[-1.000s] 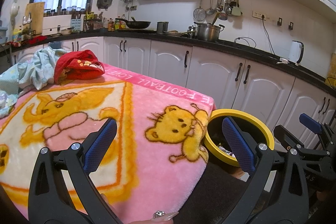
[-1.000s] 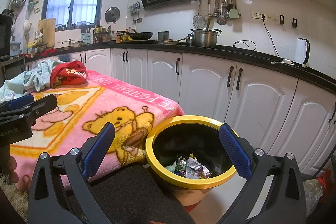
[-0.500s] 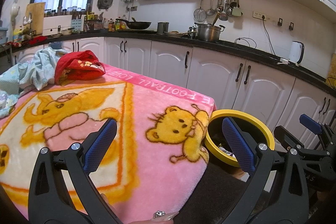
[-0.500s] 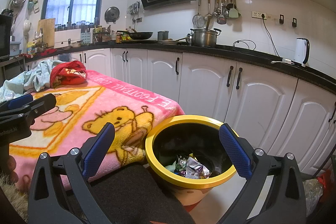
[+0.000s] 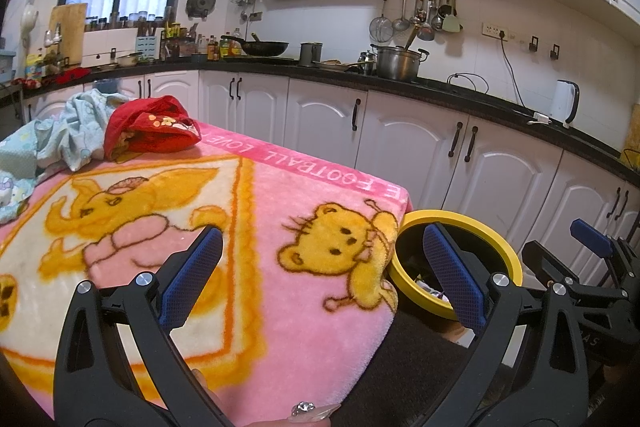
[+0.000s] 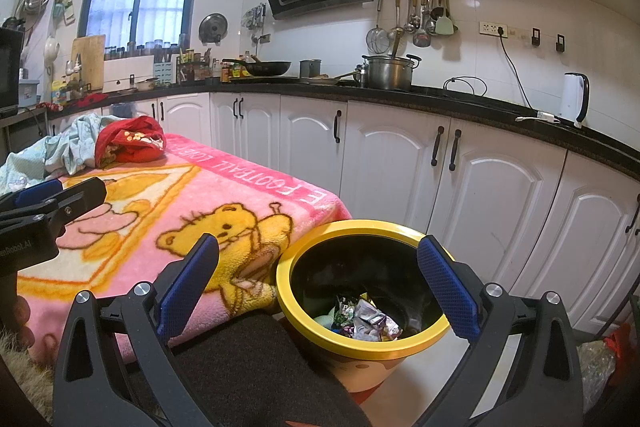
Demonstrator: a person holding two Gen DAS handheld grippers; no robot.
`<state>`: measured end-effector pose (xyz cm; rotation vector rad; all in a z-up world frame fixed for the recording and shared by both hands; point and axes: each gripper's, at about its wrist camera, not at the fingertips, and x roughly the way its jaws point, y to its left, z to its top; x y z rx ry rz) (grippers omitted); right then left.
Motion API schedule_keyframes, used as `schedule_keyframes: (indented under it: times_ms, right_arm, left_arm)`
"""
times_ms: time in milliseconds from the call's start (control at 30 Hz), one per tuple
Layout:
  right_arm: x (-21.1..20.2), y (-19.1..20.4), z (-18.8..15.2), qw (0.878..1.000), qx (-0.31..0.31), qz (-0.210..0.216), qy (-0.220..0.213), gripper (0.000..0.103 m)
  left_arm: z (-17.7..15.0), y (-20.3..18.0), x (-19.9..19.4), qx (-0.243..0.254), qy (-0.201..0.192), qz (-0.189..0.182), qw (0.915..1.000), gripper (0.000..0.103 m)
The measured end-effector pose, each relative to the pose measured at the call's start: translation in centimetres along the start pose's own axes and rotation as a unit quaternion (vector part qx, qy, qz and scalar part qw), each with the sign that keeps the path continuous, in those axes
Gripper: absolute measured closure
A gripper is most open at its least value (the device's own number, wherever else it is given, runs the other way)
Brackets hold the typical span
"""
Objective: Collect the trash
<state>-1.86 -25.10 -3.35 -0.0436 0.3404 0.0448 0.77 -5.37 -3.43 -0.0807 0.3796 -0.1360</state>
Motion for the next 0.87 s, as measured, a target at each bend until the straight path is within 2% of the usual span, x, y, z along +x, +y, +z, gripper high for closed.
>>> schedule_keyframes:
  times_ms: [467, 600, 700, 767, 833, 867]
  right_arm:
    - [0.0, 0.0, -0.2, 1.000, 0.000, -0.001, 0.003, 0.006]
    - [0.7, 0.3, -0.2, 1.000, -0.006, 0.008, 0.010, 0.006]
    - [2.5, 2.5, 1.4, 0.998, -0.017, 0.043, 0.041, 0.006]
    - [4.5, 6.9, 2.9, 0.990, -0.056, 0.104, 0.072, 0.006]
    - [6.6, 12.9, 3.9, 0.972, -0.089, 0.184, 0.114, 0.006]
    - [7.4, 15.6, 3.9, 0.962, -0.102, 0.216, 0.136, 0.006]
  left_arm:
    - [0.2, -0.1, -0.3, -0.003, 0.003, 0.005, 1.0000, 0.011]
    - [1.0, 2.0, -0.8, -0.039, 0.013, 0.014, 0.9991, 0.011]
    - [2.2, 6.6, -1.3, -0.074, 0.045, 0.066, 0.9941, 0.011]
    - [3.2, 11.7, -2.1, -0.103, 0.058, 0.123, 0.9854, 0.011]
    - [4.0, 19.1, -2.9, -0.126, 0.079, 0.226, 0.9627, 0.011]
    - [4.0, 21.9, -3.0, -0.137, 0.092, 0.263, 0.9505, 0.011]
